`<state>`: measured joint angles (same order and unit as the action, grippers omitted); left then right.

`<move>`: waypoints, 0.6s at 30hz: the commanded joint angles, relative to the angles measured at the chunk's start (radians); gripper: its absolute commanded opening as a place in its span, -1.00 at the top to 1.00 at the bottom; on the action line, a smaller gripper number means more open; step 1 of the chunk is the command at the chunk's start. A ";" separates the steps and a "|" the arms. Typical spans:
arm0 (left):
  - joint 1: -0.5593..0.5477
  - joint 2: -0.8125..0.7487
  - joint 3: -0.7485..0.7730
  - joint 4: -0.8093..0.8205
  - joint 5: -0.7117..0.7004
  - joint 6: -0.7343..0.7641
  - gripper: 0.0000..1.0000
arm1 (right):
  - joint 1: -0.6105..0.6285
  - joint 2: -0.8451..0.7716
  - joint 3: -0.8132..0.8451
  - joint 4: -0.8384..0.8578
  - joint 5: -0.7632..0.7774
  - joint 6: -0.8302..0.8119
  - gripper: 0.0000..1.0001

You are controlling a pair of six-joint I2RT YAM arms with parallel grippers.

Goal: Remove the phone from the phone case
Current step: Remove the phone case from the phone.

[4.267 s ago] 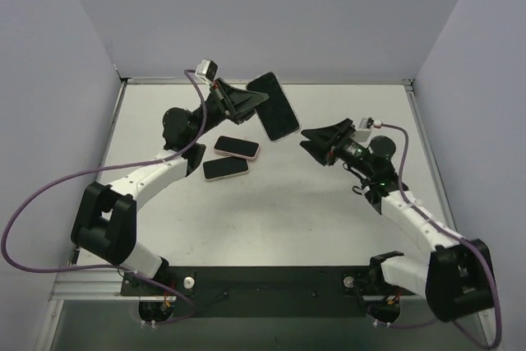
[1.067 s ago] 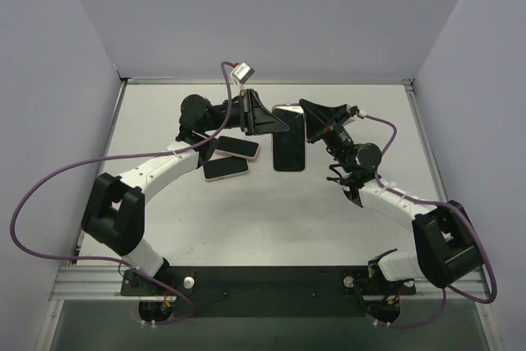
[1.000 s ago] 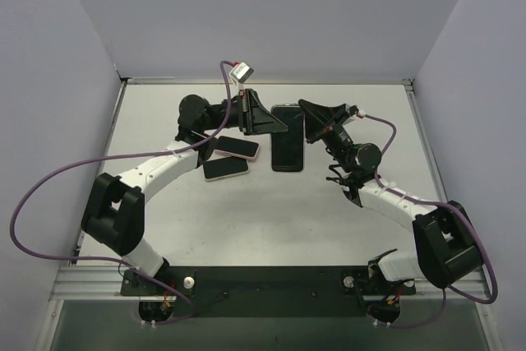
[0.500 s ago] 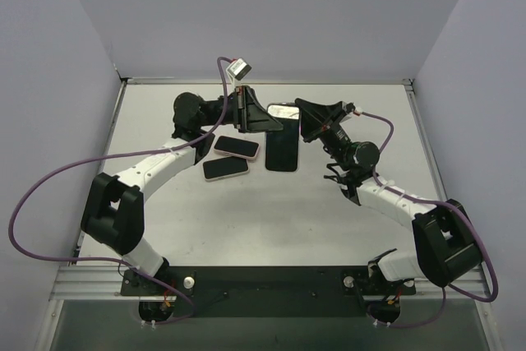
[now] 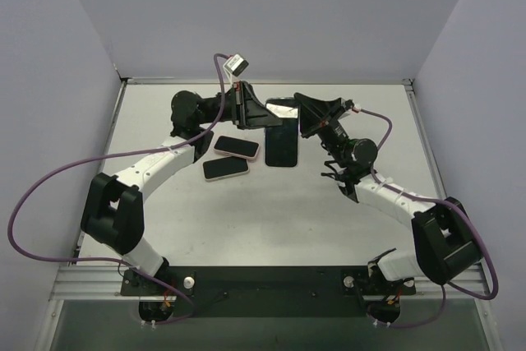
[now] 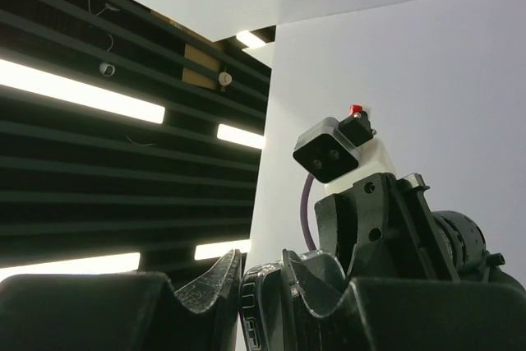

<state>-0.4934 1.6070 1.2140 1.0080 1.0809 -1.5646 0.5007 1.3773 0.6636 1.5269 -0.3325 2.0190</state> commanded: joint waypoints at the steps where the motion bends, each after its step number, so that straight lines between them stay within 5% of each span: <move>1: -0.020 -0.098 0.139 0.655 -0.125 0.001 1.00 | 0.016 0.062 0.001 0.139 0.047 0.296 1.00; 18: -0.020 -0.111 0.160 0.655 -0.150 0.003 1.00 | 0.084 0.149 0.173 0.141 0.139 0.314 1.00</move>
<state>-0.4690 1.6035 1.2503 1.0809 0.9688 -1.5402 0.5594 1.4681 0.8505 1.5002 -0.2142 2.0193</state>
